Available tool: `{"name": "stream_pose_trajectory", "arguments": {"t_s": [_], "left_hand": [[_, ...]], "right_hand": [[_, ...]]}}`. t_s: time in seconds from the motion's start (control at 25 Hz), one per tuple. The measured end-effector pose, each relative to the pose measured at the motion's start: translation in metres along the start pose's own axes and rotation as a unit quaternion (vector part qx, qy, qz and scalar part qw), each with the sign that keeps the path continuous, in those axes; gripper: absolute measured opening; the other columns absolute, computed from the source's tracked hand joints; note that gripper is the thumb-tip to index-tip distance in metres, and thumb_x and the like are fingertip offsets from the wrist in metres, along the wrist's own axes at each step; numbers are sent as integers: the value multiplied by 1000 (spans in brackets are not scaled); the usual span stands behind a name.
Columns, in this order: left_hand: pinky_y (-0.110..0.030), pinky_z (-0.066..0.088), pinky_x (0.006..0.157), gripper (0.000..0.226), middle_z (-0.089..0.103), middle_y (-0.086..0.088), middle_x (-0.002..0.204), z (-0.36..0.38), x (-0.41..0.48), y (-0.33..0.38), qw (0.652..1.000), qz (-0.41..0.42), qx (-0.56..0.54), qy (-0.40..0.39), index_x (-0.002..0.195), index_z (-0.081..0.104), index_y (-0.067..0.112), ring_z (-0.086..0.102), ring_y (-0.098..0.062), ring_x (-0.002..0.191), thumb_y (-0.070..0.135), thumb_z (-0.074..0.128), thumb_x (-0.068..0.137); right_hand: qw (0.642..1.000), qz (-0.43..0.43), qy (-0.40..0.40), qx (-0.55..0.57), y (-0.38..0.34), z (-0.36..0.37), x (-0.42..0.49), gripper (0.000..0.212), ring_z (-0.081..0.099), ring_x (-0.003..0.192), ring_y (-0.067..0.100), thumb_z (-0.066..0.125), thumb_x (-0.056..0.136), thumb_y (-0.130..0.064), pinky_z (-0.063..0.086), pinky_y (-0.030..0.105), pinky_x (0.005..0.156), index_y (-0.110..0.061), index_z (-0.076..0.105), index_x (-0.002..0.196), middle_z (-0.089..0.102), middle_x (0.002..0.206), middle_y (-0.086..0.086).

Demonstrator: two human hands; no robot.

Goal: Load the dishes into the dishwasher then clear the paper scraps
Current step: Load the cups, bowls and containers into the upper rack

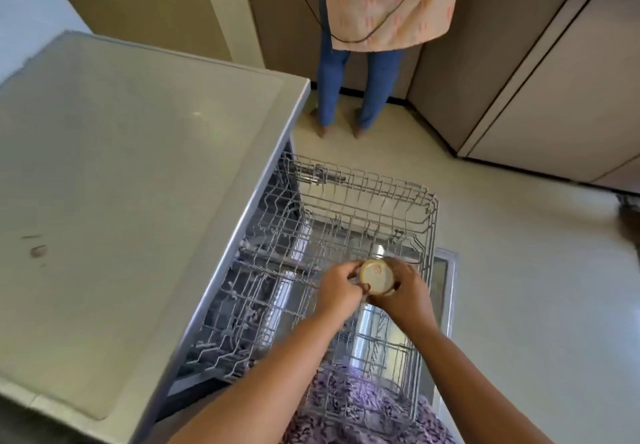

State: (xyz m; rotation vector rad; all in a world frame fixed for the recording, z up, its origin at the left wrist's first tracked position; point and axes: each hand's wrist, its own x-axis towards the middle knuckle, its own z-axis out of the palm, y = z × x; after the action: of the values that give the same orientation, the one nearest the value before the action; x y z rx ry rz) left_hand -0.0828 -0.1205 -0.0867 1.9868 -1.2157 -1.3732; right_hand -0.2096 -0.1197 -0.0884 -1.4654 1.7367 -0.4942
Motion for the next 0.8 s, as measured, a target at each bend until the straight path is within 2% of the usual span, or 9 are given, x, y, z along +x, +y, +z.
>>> {"name": "stream_pose_trajectory", "arguments": {"t_s": [0.08,0.2,0.36,0.52,0.64,0.8], "left_hand": [[-24,49,87,43,63,-3,124,13,19,-1,1000,-2,4,-11,126,59,16,59,-17,111,3,61,85],[-22,47,86,48,60,-4,128,33,41,-1,998,-16,16,-63,132,53,17,58,-18,113,2,57,87],[-26,49,93,62,52,-4,137,48,70,-4,992,-50,-2,-115,142,38,22,53,-17,119,-2,56,88],[-24,43,89,66,50,-3,139,56,94,-10,985,-76,25,-154,145,32,25,50,-19,123,0,55,88],[-30,45,93,62,52,-4,136,60,105,-16,978,-98,35,-182,143,36,24,52,-20,116,3,56,88],[-24,39,73,61,53,-3,134,60,112,-22,976,-92,60,-188,142,36,29,47,-13,98,5,56,89]], "right_hand": [[999,25,19,15,13,3,10,75,53,98,9,88,56,-11,37,11,76,-11,57,124,61,117,3],[996,71,43,25,31,8,30,78,57,107,15,88,58,-15,41,20,86,-15,55,129,62,122,3],[990,124,55,47,44,17,60,78,57,111,16,85,61,-14,44,25,93,-18,52,132,61,125,4],[988,145,31,40,55,28,84,71,54,115,15,76,71,-6,36,15,89,-16,48,135,58,129,5],[988,154,6,1,63,38,97,63,57,112,19,70,77,-7,37,17,86,-17,47,135,60,125,7],[986,161,-3,-31,68,45,104,57,59,103,24,63,81,-4,41,23,79,-21,46,133,62,117,10]]}}
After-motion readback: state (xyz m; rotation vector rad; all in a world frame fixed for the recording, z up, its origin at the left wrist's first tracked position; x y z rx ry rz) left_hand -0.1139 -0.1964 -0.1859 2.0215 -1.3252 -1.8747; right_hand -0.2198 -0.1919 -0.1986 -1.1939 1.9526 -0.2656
